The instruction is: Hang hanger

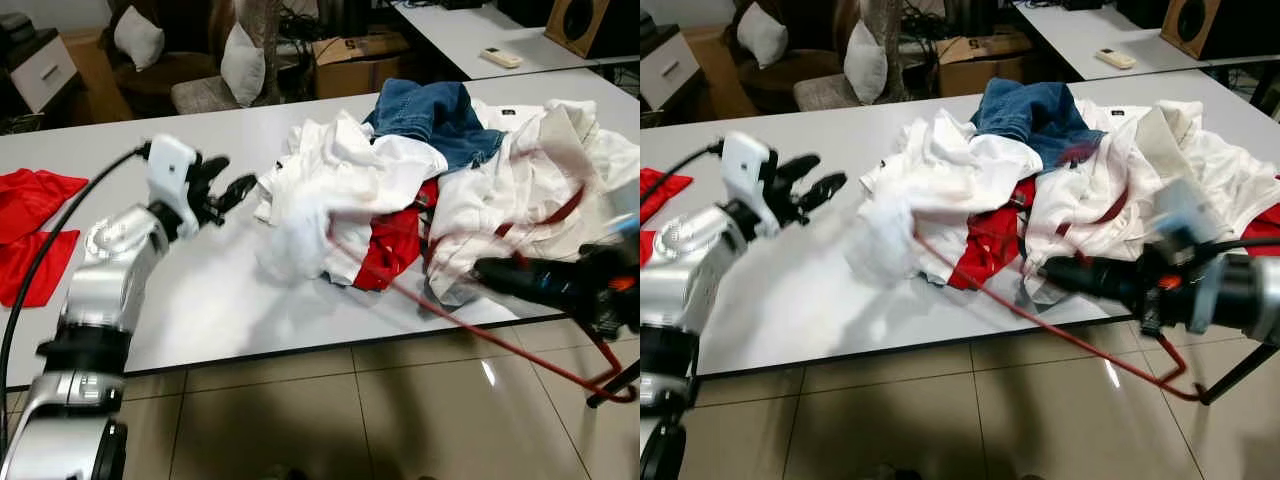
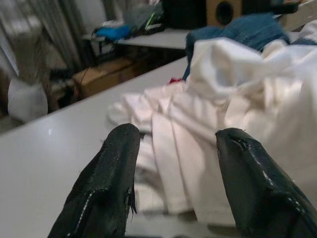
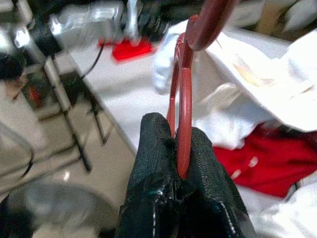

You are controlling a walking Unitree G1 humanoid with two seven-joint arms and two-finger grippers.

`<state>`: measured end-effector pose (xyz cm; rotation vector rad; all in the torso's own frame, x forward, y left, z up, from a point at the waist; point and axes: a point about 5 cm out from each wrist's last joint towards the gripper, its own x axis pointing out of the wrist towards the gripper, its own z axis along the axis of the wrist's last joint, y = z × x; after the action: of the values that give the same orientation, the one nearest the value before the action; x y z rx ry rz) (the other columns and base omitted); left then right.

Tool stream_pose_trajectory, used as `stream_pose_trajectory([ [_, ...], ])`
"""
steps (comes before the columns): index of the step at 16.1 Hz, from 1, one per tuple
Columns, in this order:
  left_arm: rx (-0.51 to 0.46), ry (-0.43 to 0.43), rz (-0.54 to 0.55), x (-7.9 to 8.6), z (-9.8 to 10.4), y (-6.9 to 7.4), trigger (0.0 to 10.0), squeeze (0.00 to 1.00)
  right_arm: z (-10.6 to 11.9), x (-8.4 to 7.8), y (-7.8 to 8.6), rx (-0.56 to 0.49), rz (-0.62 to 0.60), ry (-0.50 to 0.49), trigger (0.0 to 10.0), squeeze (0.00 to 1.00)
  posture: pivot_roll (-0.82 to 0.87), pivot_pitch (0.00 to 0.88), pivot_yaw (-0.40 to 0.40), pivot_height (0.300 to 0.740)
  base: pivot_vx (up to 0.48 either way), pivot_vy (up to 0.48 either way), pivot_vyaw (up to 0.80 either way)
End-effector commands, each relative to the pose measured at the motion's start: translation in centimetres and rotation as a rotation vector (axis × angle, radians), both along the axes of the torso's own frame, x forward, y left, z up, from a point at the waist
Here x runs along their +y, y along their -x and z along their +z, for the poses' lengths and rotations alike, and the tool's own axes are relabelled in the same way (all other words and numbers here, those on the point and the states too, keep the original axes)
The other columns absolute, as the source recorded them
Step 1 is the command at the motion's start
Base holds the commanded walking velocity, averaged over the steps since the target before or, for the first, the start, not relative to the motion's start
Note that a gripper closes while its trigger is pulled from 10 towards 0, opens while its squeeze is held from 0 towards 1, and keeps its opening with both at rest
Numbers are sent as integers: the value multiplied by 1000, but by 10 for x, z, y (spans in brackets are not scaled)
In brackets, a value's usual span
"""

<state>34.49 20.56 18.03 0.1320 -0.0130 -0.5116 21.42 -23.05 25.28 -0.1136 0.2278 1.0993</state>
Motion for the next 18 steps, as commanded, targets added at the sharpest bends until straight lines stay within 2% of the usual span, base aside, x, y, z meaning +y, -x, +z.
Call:
stream_pose_trajectory([
  [1, -19, 30, 27, 3, 5, 1, 10000, 0, 8, -1, -7, -86, -79, -4, 10000, 0, -186, 0, 147, 740, 0, 0, 0],
  [2, -22, 31, 23, 1, 5, 1, 10000, 0, 6, -4, -16, -112, -160, -2, 10000, 0, -188, 0, 147, 740, 0, 0, 0],
  [3, -26, 32, 25, -2, 6, 1, 10000, 0, -1, -5, -31, -121, -300, 7, 10000, 0, -192, 0, 149, 740, 0, 0, 0],
  [4, -32, 36, 48, -2, 6, -1, 10000, 0, -22, 5, -31, -47, -291, 106, 10000, 0, -194, 0, 148, 740, 0, 0, 0],
  [5, -34, 41, 67, -2, 6, -3, 10000, 0, -47, 16, -19, 23, -180, 269, 10000, 0, -193, 0, 146, 740, 0, 0, 0],
  [6, -35, 39, 69, -2, 6, -3, 10000, 0, -64, 27, -2, 112, -46, 302, 10000, 0, -185, 0, 139, 740, 0, 0, 0],
  [7, -40, 29, 64, -3, 8, -2, 10000, 0, -67, 33, 5, 152, 0, 274, 10000, 0, -181, 0, 135, 740, 0, 0, 0],
  [11, -47, 9, 46, 2, 8, 7, 10000, 0, -38, 27, 3, 71, -13, 205, 10000, 0, -180, 0, 119, 740, 0, 0, 0],
  [12, -39, 15, 37, 3, 5, 13, 10000, 0, -26, 23, -2, -1, -62, 158, 10000, 0, -181, 0, 114, 740, 0, 0, 0],
  [14, -23, -6, 108, 13, -2, 20, 10000, 0, -16, 23, -11, -83, -162, 82, 10000, 0, -183, 0, 110, 740, 0, 0, 0],
  [16, 0, 1, 207, 22, -11, 30, 10000, 0, -20, 33, -16, -137, -260, 10, 10000, 0, -169, 0, 102, 740, 0, 0, 0],
  [17, -2, 8, 239, 16, -17, 42, 10000, 0, -39, 52, -20, -147, -402, -88, 10000, 0, -150, 0, 108, 740, 0, 0, 0],
  [18, -2, 18, 236, 12, -18, 43, 10000, 0, -45, 58, -22, -144, -442, -105, 10000, 0, -148, 0, 119, 740, 0, 0, 0],
])
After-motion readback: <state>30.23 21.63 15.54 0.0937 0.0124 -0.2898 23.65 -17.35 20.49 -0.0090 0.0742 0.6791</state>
